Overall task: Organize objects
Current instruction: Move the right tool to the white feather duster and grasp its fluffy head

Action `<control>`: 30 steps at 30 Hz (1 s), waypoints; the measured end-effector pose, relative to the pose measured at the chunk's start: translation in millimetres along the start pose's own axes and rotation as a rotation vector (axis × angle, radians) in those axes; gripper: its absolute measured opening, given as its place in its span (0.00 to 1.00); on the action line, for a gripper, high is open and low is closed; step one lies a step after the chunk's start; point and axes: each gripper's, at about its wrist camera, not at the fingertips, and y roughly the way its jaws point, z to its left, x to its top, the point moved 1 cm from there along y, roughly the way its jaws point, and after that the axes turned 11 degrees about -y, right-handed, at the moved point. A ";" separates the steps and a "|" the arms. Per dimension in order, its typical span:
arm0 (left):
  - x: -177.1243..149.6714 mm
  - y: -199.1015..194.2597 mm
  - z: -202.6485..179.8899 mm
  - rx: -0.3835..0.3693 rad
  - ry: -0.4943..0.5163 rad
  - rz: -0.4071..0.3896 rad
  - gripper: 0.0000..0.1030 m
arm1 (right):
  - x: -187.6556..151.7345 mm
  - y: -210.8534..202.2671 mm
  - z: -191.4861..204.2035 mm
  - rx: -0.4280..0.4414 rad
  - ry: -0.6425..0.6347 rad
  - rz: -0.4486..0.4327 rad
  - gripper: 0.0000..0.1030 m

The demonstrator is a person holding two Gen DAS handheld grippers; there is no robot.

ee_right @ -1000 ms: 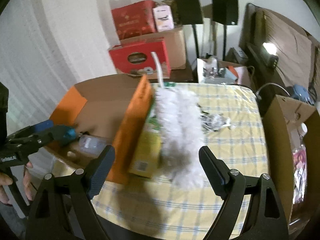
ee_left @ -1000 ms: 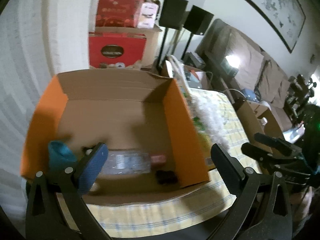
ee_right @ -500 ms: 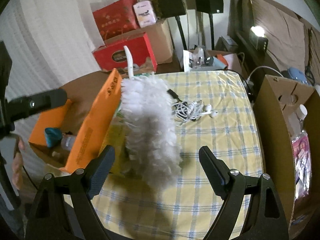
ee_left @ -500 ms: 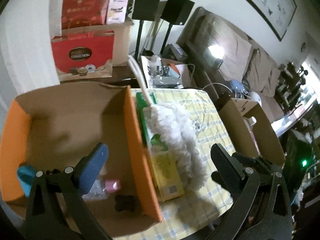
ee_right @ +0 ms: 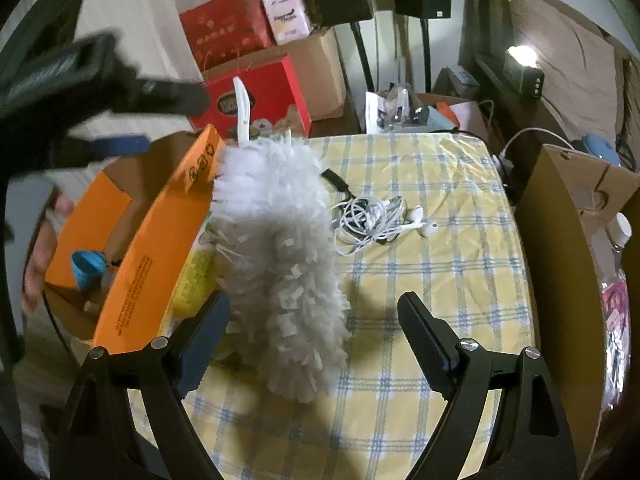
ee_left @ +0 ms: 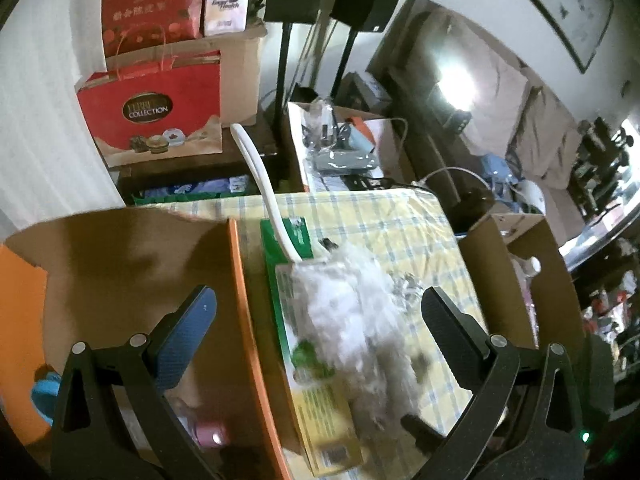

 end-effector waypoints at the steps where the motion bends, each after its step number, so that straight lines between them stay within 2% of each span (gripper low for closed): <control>1: 4.3 4.2 0.3 0.005 -0.002 0.008 1.00 | -0.1 3.1 -0.8 0.006 0.000 0.003 0.85; 8: 28.0 26.9 -3.8 0.044 -0.005 0.017 0.99 | -1.9 24.0 -10.5 0.038 0.035 0.014 0.85; 10: 32.9 32.8 -6.7 0.035 0.001 0.032 0.94 | -1.9 27.6 -12.2 0.051 0.040 0.014 0.85; 12: 39.0 38.6 -7.5 0.057 0.000 0.042 0.88 | -2.2 29.9 -12.9 0.068 0.045 0.006 0.85; 16: 53.9 48.8 -7.1 0.088 0.001 0.048 0.88 | -0.7 35.7 -9.0 0.086 0.023 0.004 0.81; 18: 62.1 53.5 -3.9 0.098 -0.018 0.056 0.88 | -0.2 40.1 -5.3 0.088 0.004 0.013 0.74; 20: 71.1 58.9 -1.8 0.103 -0.030 0.069 0.88 | -1.7 46.8 -2.9 0.098 -0.008 0.036 0.58; 25: 78.7 73.0 -6.2 0.132 0.006 0.109 0.87 | -5.3 51.3 -2.5 0.152 -0.005 0.039 0.37; 30: 73.2 86.7 -9.3 0.131 0.017 0.176 0.73 | -5.3 49.8 -4.1 0.140 -0.017 0.037 0.22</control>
